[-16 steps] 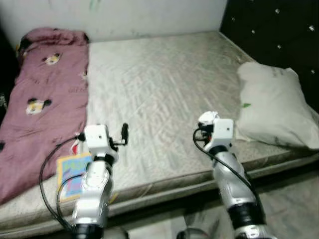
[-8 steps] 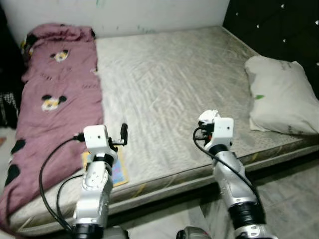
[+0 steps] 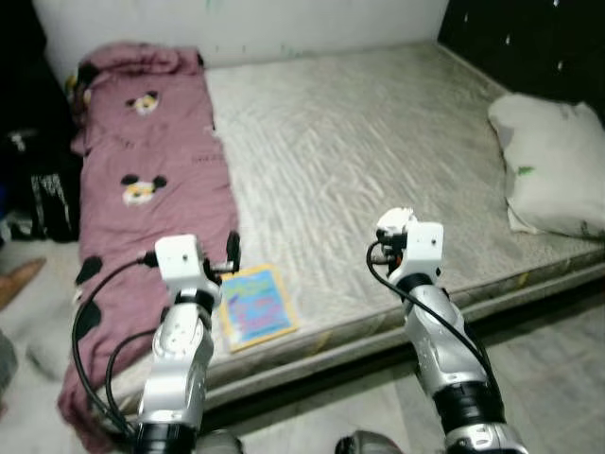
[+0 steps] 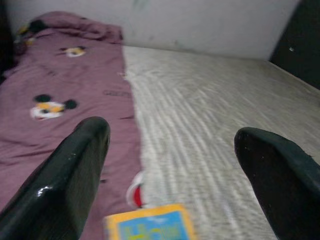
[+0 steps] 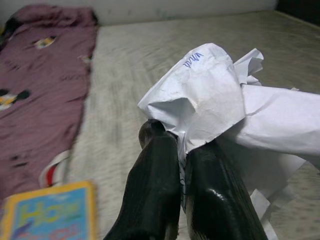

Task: Clean up the room

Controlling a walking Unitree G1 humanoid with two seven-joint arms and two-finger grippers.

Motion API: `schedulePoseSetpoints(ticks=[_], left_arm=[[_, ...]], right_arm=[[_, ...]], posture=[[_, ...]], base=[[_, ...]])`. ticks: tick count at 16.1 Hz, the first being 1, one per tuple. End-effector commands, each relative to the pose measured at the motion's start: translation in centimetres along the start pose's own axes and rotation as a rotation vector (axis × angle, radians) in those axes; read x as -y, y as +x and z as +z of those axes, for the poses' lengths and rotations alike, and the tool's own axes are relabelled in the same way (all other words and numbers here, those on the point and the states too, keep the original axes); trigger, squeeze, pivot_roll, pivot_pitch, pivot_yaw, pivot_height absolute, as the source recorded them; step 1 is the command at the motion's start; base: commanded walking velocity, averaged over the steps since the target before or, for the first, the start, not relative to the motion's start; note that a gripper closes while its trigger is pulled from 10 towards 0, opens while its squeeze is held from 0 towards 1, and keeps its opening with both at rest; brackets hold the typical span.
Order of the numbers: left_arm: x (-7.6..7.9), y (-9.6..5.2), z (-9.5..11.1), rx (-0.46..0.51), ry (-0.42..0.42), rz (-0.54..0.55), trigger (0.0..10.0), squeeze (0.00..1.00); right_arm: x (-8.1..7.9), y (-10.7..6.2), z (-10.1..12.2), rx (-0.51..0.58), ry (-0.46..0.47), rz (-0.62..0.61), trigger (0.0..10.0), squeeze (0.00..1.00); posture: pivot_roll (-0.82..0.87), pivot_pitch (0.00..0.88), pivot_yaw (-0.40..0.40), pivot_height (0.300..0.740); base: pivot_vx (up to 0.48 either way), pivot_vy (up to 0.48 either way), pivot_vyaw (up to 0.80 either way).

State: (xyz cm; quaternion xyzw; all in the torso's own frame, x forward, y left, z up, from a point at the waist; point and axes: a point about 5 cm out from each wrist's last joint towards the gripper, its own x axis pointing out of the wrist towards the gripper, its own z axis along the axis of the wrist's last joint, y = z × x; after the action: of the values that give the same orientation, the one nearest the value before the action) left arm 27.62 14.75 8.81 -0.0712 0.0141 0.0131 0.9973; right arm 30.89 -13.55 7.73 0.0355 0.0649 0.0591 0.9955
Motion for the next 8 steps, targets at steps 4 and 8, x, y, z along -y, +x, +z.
schedulePoseSetpoints(ticks=[4, 8], left_arm=[[-1.28, -0.12, 0.31, 0.032, 0.023, 0.047, 10.0, 0.0], [-1.56, -0.12, 0.46, 0.025, 0.005, -0.013, 10.0, 0.0]], right_arm=[[-0.71, 0.39, 0.59, 0.023, -0.027, 0.014, 10.0, 0.0], [-0.88, 0.51, 0.59, 0.021, -0.082, 0.008, 10.0, 0.0]], posture=[[-0.04, 0.057, -0.02, 0.74], [-0.04, 0.055, -0.02, 0.74]], base=[[0.0, 0.201, 0.0], [0.0, 0.0, 0.2]])
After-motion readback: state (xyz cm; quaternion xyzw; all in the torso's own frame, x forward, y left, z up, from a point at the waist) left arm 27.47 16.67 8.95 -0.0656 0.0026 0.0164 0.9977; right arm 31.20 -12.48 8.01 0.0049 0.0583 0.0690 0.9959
